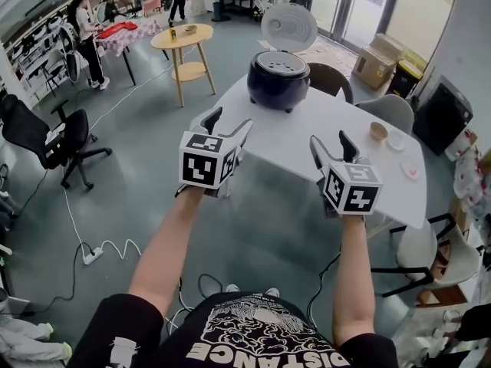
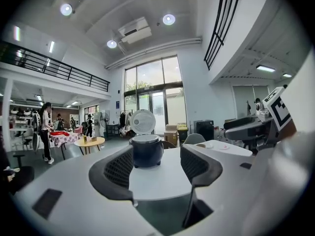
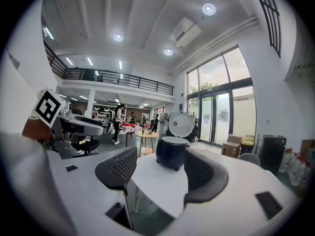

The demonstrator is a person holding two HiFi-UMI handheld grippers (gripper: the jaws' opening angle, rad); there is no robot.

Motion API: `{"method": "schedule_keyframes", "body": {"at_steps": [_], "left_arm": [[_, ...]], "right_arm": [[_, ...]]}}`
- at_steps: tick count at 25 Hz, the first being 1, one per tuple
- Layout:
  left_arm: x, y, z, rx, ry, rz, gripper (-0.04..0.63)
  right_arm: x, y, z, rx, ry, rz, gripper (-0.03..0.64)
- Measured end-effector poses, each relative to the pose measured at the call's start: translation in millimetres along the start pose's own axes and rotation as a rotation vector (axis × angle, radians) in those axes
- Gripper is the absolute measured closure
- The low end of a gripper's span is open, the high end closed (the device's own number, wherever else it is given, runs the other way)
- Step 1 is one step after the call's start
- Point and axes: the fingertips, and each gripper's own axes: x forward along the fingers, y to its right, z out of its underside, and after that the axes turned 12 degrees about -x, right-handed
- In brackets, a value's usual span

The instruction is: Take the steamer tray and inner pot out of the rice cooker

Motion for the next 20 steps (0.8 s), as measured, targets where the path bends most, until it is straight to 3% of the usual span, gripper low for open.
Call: {"method": "schedule_keyframes", "body": {"at_steps": [11, 20], "left_arm": [[0.1, -47.8, -10.9, -0.05, 0.018, 0.026, 0.327], [55.4, -66.8, -4.8, -0.077, -0.006, 0.038, 0.306]], "right_arm": [[26.8, -24.5, -17.1, 0.014, -0.006, 0.032, 0.307], [79.6, 0.0, -0.1, 0.031, -0.019, 0.036, 0.304]]}}
